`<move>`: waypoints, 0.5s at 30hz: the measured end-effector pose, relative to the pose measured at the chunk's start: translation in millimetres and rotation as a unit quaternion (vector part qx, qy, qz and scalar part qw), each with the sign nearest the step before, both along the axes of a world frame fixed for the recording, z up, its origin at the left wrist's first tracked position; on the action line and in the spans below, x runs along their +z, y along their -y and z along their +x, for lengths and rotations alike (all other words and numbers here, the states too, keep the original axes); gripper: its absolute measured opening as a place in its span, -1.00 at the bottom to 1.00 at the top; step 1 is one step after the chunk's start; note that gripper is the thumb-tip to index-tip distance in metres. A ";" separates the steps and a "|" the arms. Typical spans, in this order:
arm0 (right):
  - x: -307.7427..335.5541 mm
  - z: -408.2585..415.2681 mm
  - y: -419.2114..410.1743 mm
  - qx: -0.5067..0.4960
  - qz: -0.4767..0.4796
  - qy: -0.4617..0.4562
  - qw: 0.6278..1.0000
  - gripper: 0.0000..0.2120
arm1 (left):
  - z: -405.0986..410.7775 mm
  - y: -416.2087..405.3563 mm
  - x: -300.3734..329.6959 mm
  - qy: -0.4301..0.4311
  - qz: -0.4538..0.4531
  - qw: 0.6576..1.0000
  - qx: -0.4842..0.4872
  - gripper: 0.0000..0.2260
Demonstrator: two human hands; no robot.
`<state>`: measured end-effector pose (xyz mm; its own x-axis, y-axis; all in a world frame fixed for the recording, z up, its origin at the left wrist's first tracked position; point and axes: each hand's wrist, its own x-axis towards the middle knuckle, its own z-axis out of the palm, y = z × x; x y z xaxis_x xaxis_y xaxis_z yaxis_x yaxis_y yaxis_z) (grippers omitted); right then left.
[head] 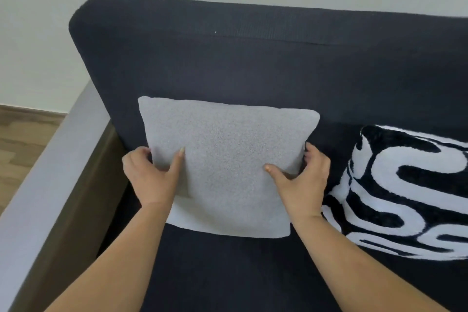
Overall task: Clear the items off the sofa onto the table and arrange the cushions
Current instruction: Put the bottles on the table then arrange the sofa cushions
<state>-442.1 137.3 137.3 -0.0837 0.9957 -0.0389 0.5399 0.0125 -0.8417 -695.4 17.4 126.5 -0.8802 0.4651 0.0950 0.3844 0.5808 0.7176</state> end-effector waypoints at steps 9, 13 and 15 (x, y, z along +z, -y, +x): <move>-8.4 5.0 -2.7 0.224 0.009 0.049 0.973 -0.65 | 70.3 -38.3 0.5 0.050 -0.046 0.989 -0.129 -0.52; 13.1 33.7 -5.6 0.266 -0.012 0.014 0.964 -0.56 | 124.2 -46.0 23.0 -0.023 0.021 0.988 -0.152 -0.58; 25.4 58.5 -7.1 0.275 -0.004 0.002 0.961 -0.51 | 167.0 -61.1 37.1 -0.044 0.057 0.973 -0.218 -0.62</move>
